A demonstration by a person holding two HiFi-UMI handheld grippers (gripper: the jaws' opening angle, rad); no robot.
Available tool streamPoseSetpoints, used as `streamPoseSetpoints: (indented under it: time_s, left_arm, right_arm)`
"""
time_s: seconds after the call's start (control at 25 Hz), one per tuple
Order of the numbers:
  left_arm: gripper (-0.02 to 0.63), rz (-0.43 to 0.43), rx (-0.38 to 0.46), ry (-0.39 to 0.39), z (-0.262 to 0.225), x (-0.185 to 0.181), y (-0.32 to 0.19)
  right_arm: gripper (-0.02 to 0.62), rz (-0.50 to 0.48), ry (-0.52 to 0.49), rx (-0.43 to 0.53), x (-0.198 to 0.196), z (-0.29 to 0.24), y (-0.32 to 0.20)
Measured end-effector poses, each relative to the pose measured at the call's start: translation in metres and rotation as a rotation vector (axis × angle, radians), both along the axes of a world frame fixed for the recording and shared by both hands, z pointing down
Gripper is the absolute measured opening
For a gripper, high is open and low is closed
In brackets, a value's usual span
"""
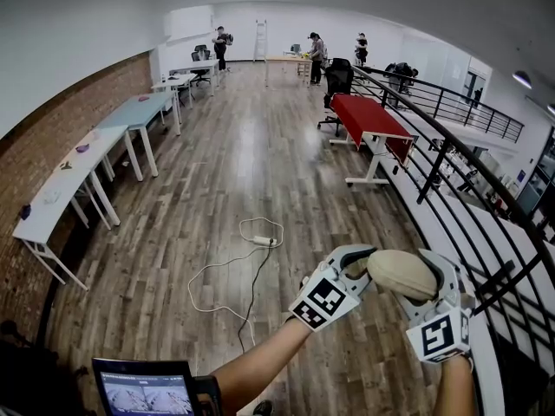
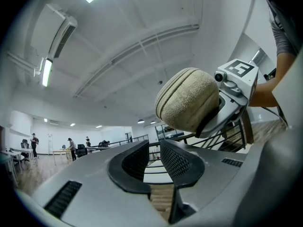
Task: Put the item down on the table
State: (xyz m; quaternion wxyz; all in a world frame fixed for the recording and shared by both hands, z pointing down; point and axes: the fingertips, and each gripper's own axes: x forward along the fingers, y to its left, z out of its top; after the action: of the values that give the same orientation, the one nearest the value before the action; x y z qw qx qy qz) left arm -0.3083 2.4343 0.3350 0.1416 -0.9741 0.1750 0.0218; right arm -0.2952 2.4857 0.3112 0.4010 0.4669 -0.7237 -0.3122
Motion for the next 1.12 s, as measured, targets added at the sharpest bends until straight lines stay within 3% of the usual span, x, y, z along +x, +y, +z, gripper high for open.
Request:
streamPoseSetpoints:
  time_s: [0.12, 0.52, 1.12]
  left_arm:
    - [0.005, -0.017, 0.018, -0.033, 0.012, -0.003, -0.012]
    - [0.002, -0.008, 0.094, -0.162, 0.044, -0.007, -0.046]
    - [0.002, 0.015, 0.136, -0.184, 0.049, 0.011, -0.088]
  right_arm:
    - [0.304, 0.013, -0.007, -0.005, -0.001, 0.006, -0.009]
    - [0.304, 0.066, 0.027, -0.023, -0.006, 0.020, -0.045]
    - [0.304, 0.081, 0.054, -0.038, 0.008, 0.032, -0.094]
